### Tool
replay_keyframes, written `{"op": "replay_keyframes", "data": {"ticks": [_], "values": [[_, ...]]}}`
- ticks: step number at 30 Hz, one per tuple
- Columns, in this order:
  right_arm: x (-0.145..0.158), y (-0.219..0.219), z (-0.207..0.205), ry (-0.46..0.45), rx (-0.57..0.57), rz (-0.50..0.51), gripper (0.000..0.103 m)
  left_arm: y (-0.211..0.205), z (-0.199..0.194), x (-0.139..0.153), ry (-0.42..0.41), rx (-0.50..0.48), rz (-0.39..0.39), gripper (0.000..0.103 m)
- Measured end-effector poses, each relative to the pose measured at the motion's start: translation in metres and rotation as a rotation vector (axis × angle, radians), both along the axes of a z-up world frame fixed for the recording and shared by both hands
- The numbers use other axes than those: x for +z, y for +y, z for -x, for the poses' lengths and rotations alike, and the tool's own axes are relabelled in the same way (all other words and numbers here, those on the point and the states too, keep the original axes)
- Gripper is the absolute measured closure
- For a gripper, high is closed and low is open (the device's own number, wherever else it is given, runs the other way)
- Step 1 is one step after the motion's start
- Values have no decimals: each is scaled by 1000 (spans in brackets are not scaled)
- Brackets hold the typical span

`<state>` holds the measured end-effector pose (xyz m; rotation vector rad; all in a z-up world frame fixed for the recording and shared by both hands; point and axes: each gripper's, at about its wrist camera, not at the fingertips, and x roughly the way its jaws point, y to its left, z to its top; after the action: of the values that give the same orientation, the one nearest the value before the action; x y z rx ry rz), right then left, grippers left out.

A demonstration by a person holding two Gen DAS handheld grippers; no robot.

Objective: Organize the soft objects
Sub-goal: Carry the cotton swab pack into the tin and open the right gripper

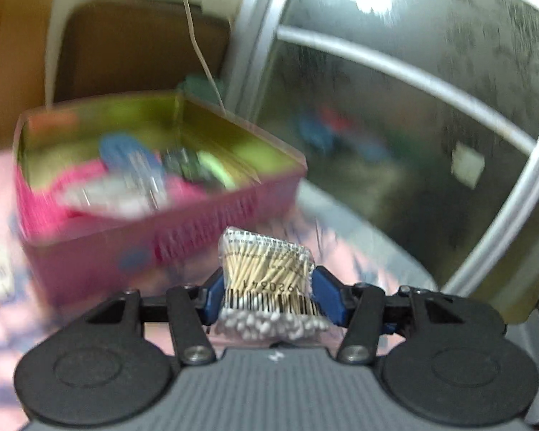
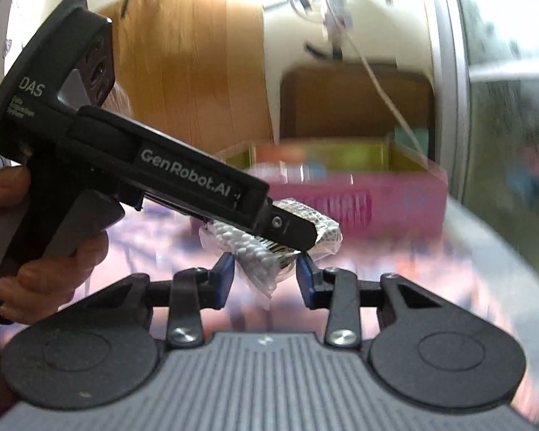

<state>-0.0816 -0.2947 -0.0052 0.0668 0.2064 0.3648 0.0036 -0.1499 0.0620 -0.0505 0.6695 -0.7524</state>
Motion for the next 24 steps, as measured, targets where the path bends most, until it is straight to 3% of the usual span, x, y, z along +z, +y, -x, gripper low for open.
{"op": "replay_keyframes", "data": {"ticks": [6,12,15,18,20,22,24], "values": [[43,10,-43,-72,35,3,62,12,-46,28,-23,104,5,51],[52,21,-108,60,104,-4,62,29,-112,10,159,194,24,47],[57,26,-127,130,140,-9,62,31,-139,2,234,264,-19,46],[60,31,-165,276,195,-57,60,21,-159,0,209,309,-128,40],[57,37,-196,379,195,-56,61,19,-167,1,198,331,-156,37],[56,43,-208,378,153,-46,60,21,-169,3,163,365,-159,35],[60,45,-207,319,91,-34,52,28,-165,9,122,400,-124,34]]}}
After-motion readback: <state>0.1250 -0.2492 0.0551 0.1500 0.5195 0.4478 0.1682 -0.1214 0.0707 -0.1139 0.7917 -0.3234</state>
